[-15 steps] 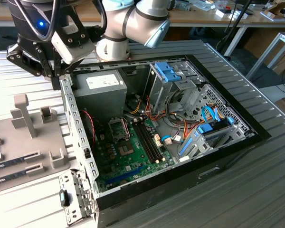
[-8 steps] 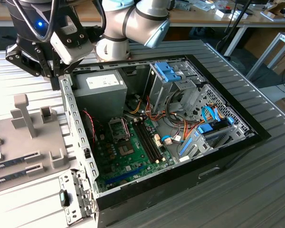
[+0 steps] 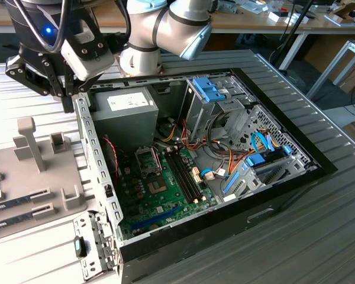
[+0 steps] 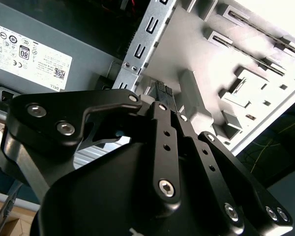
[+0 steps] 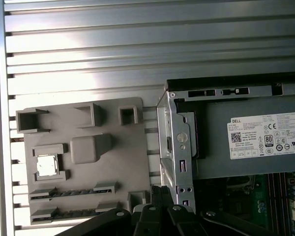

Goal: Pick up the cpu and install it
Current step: 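Reach for the cpu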

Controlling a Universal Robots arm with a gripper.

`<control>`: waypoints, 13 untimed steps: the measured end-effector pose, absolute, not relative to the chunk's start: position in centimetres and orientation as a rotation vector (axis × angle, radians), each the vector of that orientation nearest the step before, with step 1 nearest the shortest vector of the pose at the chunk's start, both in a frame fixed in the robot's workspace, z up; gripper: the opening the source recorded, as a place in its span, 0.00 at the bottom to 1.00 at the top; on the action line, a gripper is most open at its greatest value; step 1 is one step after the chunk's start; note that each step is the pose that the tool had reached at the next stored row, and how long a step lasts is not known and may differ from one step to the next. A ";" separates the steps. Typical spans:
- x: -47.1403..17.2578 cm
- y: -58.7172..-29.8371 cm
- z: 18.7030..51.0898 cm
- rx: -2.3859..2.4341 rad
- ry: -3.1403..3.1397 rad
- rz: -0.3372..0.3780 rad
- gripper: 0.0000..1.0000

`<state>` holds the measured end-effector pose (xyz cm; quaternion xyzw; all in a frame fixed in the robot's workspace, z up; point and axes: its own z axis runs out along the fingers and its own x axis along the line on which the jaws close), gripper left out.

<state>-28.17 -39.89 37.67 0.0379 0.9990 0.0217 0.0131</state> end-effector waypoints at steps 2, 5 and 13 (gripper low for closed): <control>-28.2 -39.9 37.7 0.118 3.112 0.068 0.11; -28.2 -39.9 37.7 0.118 3.113 0.068 0.11; -28.5 -39.9 37.6 0.118 3.113 0.068 0.11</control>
